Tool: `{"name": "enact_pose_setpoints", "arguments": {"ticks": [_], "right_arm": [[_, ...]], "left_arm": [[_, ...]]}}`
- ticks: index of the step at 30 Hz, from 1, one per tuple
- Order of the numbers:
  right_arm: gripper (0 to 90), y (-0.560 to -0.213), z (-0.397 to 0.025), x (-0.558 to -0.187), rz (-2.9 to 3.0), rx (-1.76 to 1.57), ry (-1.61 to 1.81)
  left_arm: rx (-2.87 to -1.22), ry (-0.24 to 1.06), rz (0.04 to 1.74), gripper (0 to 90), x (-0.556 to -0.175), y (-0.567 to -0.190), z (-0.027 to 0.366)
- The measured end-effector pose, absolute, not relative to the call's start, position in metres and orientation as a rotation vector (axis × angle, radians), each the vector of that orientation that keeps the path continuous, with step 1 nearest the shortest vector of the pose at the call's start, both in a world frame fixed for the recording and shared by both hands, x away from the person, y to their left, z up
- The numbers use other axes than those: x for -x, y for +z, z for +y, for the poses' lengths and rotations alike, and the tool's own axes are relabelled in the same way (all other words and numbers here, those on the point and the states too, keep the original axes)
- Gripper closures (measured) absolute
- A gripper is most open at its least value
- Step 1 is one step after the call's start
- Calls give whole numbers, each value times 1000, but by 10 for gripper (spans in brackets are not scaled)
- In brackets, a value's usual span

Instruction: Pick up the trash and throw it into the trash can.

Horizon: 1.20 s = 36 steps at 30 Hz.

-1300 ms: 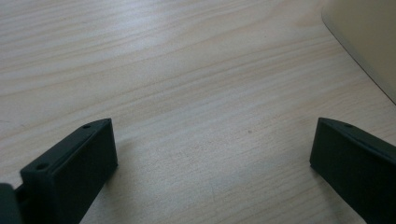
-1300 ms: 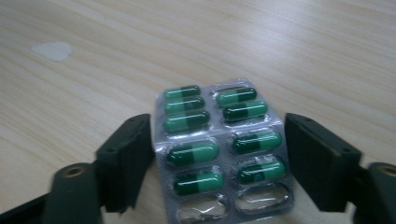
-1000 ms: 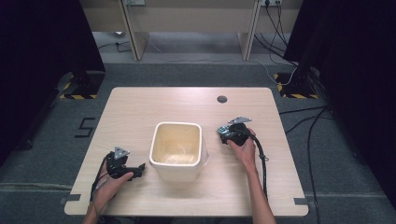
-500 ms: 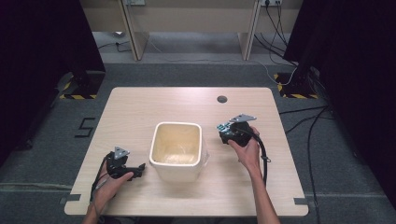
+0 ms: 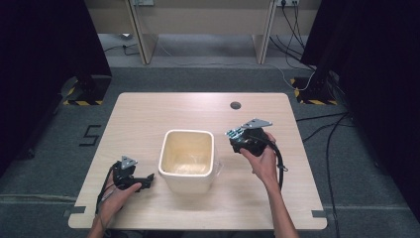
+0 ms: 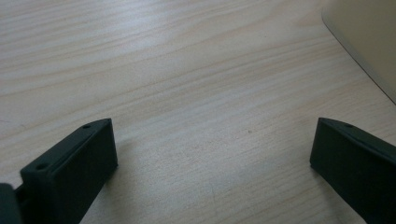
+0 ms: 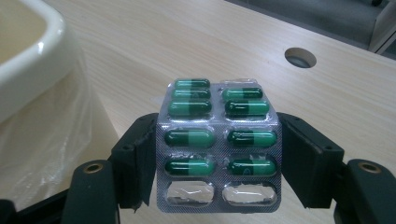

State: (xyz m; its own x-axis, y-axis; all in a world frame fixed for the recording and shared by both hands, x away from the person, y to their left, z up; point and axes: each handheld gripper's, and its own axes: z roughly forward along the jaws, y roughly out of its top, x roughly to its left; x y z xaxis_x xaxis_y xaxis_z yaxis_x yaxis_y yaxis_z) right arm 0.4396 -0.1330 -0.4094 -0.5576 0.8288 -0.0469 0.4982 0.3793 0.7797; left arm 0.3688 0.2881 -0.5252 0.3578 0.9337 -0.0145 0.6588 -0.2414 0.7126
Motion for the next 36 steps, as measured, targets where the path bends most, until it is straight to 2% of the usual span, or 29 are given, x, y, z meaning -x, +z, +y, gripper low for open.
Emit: {"name": "enact_pose_setpoints", "arguments": {"ticks": [16,36], "right_arm": [[342,-370,-112,-420,2220,-1023,1100],[342,-363,-64,-403,2346,-845,1153]], "left_arm": [[-1986,560,1380,0,-369,-525,288],[-1986,560,1380,0,-369,-525,288]]}}
